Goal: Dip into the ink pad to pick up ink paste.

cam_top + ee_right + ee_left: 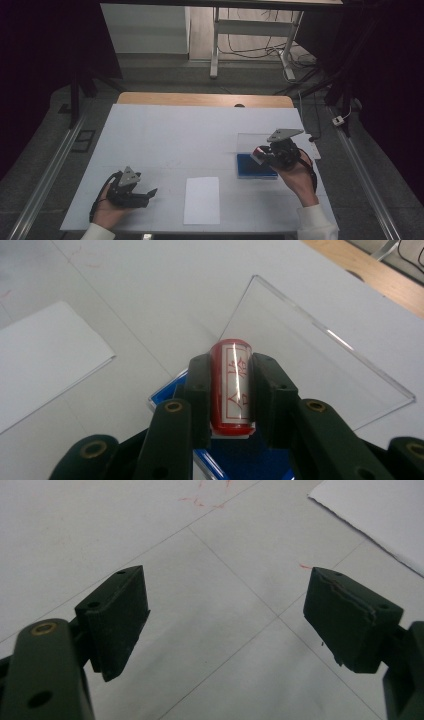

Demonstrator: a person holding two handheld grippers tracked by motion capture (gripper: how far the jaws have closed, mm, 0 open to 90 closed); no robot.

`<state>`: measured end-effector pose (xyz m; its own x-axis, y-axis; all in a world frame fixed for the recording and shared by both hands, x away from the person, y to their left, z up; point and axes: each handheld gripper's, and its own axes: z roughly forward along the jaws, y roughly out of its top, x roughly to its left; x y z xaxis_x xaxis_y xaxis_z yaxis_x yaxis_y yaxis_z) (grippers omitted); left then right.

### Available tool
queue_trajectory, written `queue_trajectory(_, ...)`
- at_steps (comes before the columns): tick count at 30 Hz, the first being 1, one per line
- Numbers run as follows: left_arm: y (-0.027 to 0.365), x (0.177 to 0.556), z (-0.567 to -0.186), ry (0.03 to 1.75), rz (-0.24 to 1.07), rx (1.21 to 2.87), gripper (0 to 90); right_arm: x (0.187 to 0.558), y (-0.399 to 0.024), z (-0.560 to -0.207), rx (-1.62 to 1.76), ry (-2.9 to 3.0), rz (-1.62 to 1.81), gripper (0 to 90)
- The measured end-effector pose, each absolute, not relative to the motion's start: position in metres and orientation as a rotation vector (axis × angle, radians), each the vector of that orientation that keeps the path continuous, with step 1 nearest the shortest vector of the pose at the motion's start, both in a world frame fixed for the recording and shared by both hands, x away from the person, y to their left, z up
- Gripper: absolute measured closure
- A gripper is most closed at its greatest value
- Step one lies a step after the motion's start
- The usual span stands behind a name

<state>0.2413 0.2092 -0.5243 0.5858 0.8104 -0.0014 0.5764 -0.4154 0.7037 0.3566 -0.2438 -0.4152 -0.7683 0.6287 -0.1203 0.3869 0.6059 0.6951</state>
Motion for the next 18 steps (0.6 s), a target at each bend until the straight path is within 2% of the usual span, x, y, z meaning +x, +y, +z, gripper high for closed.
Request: queue_trajectory(18,0.209,0.242,-0.526,1.093,0.445,2.155,18.2,0.375,-0.238,-0.448,0.861,2.558,0.823,70.3)
